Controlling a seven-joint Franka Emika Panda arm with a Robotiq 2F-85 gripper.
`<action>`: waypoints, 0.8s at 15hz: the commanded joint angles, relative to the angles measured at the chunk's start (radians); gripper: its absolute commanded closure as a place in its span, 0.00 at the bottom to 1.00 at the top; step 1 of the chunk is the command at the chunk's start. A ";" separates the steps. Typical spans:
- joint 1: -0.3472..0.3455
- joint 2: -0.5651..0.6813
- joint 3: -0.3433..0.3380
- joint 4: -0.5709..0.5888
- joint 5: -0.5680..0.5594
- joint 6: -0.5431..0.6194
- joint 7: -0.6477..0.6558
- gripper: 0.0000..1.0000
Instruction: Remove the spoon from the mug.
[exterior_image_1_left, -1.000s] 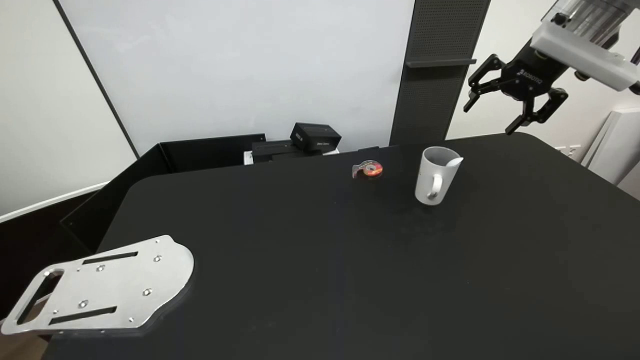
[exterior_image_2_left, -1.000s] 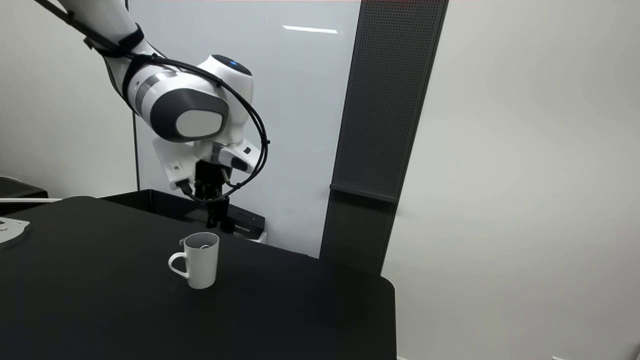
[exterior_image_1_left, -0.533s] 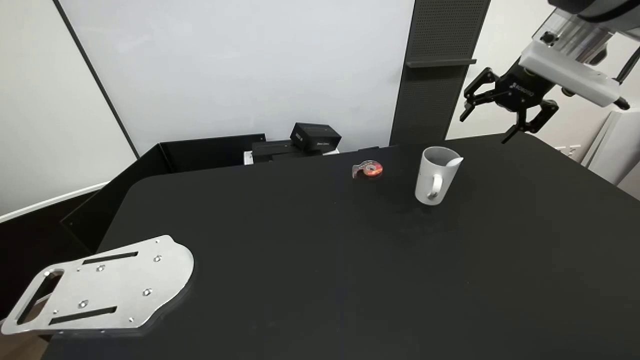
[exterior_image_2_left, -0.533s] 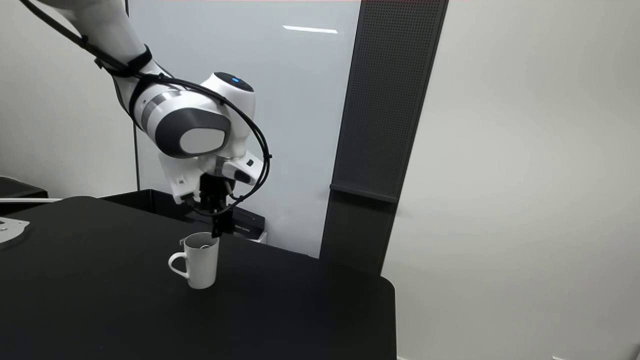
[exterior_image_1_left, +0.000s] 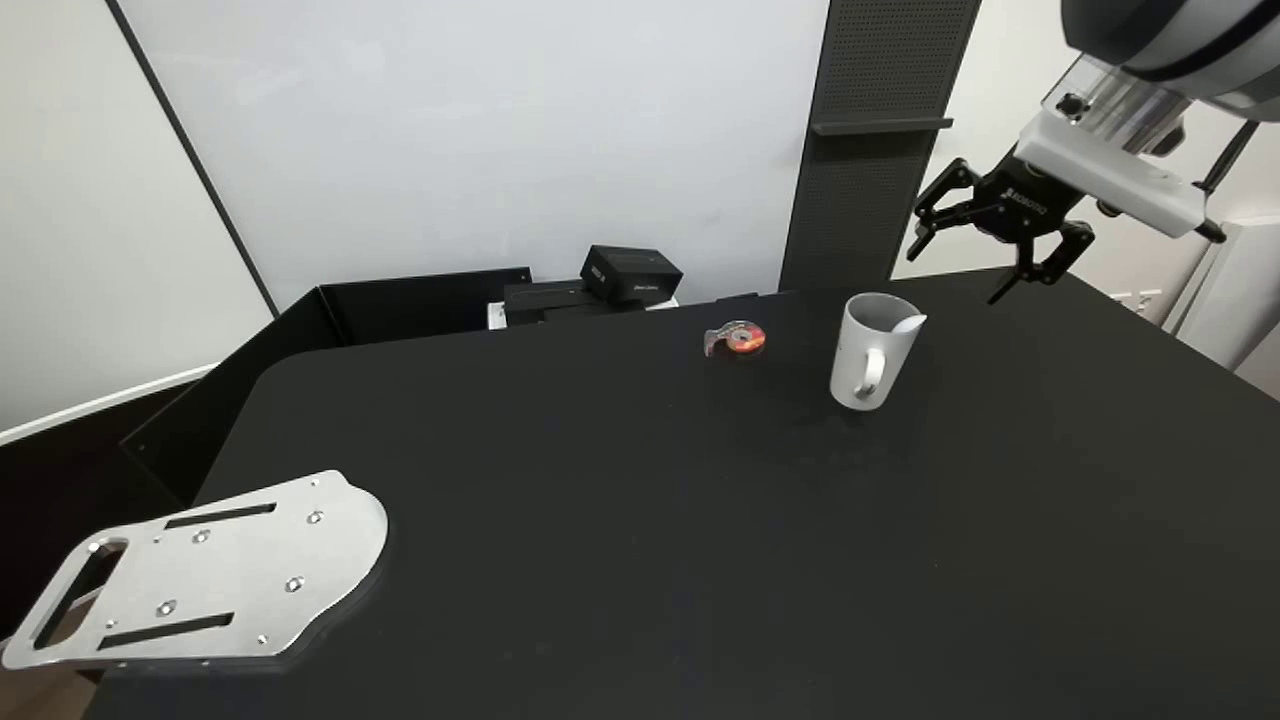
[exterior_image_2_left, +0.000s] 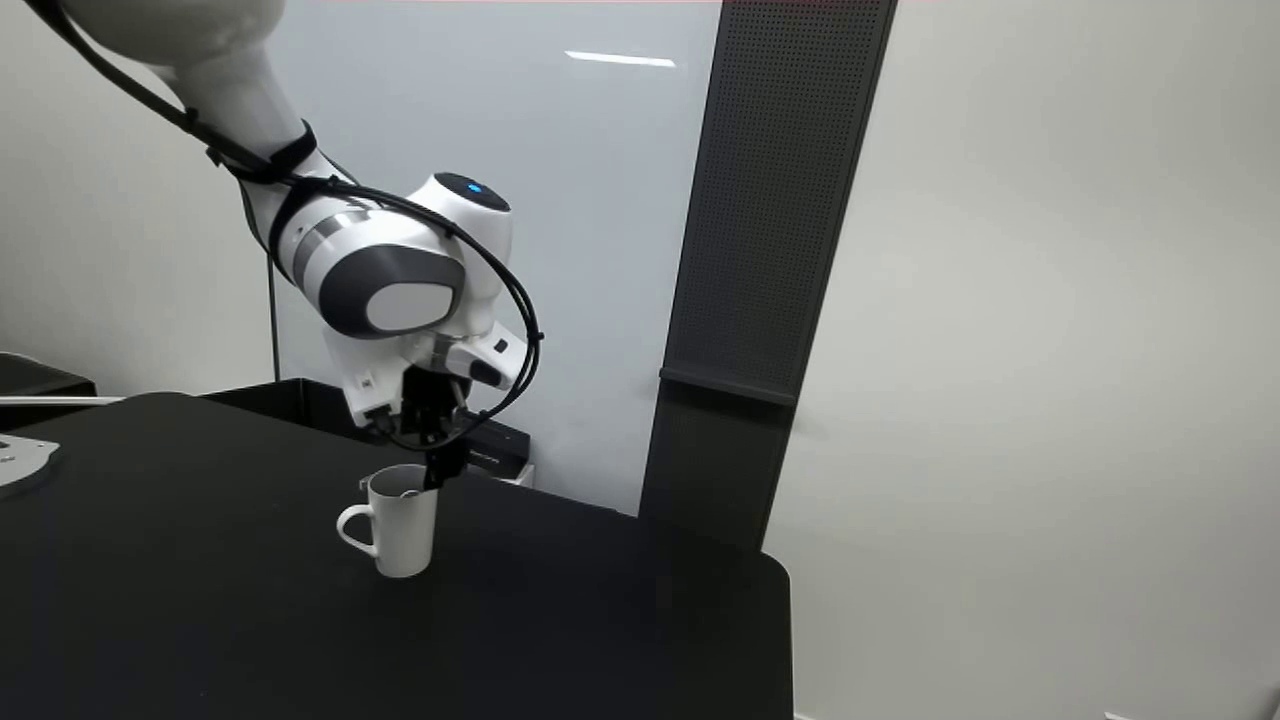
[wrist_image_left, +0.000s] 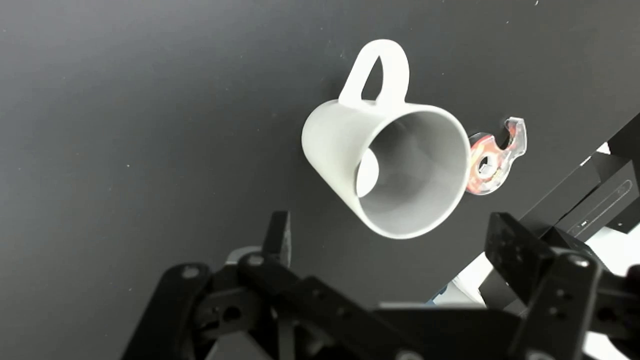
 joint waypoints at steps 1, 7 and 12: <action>-0.015 0.034 0.021 0.042 0.016 -0.001 0.003 0.00; -0.012 0.059 0.026 0.058 0.010 0.001 0.007 0.00; -0.009 0.074 0.027 0.067 0.007 0.001 0.011 0.00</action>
